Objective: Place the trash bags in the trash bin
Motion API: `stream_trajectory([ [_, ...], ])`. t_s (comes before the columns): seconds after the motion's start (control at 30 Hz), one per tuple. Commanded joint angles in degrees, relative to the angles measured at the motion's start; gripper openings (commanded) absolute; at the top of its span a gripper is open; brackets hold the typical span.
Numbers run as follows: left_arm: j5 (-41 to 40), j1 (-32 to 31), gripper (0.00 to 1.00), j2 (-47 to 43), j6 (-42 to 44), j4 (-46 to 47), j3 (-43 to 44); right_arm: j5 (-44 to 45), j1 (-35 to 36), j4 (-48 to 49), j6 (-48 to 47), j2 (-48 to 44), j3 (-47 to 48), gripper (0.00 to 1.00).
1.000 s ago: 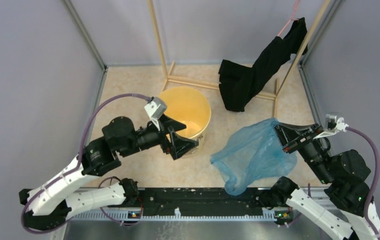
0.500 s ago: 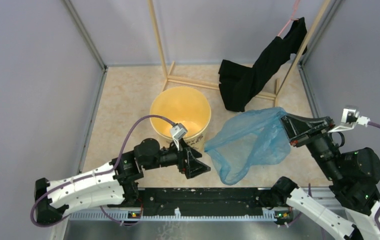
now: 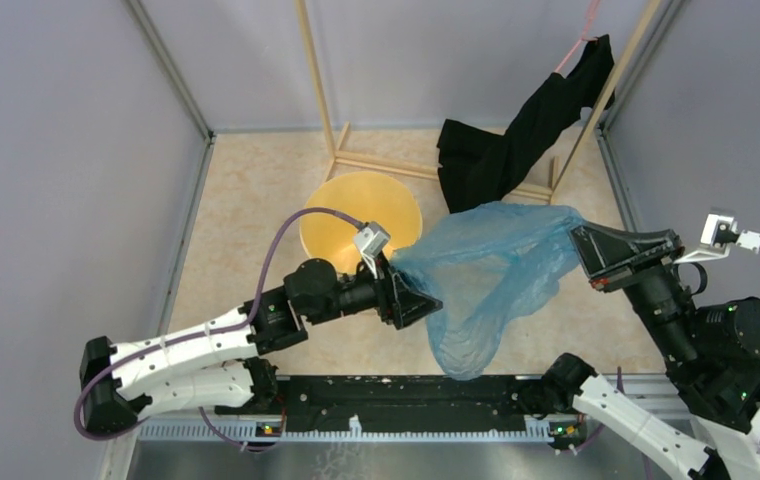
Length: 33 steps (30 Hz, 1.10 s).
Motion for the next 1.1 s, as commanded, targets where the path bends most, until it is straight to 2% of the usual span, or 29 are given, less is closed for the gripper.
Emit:
stream_trajectory([
  [0.0, -4.62, -0.12, 0.69, -1.7, 3.3, -0.14, 3.19, 0.99, 0.22, -0.89, -0.34, -1.6, 2.36, 0.0],
  [0.07, -8.09, -0.06, 0.68, -2.45, 2.4, -0.21, 2.52, 1.38, 0.2, -1.44, -0.57, -2.41, 2.38, 0.0],
  [0.2, -15.24, 0.11, 0.55, -2.09, 2.29, -4.09, 5.4, 2.22, 0.17, -3.48, -1.51, -3.6, 2.65, 0.0],
  [0.33, -14.63, 0.13, 0.53, 0.93, 4.29, -5.3, 10.54, 3.25, 0.22, -6.11, -1.88, -5.08, 3.28, 0.0],
  [0.47, -12.75, 0.21, 0.25, 5.37, 5.7, -5.36, 15.29, 4.21, 0.19, -8.01, -1.9, -7.29, 3.58, 0.0],
  [0.57, -10.44, 0.38, 0.1, 9.39, 8.77, -6.74, 21.66, 5.44, 0.12, -10.27, -2.34, -8.33, 4.36, 0.0],
  [0.7, -9.01, 0.38, 0.0, 14.29, 15.41, -12.78, 34.56, 5.1, 0.22, -13.16, -3.23, -7.87, 6.14, 0.0],
  [0.77, -9.87, 0.39, 0.0, 16.53, 18.76, -17.45, 41.84, 2.04, 0.13, -13.8, -4.58, -6.58, 7.25, 0.0],
  [0.9, -17.5, 0.39, 0.0, 20.44, 23.83, -30.76, 58.54, -10.79, 0.22, -15.69, -9.56, 1.55, 12.77, 0.0],
  [0.97, -20.65, 0.39, 0.0, 19.17, 26.25, -32.31, 62.05, -17.83, 0.22, -14.86, -10.49, 6.27, 15.57, 0.0],
  [1.07, -23.76, 0.39, 0.0, 15.01, 29.26, -31.35, 62.54, -30.09, 0.2, -10.02, -9.72, 13.61, 18.47, 0.0],
])
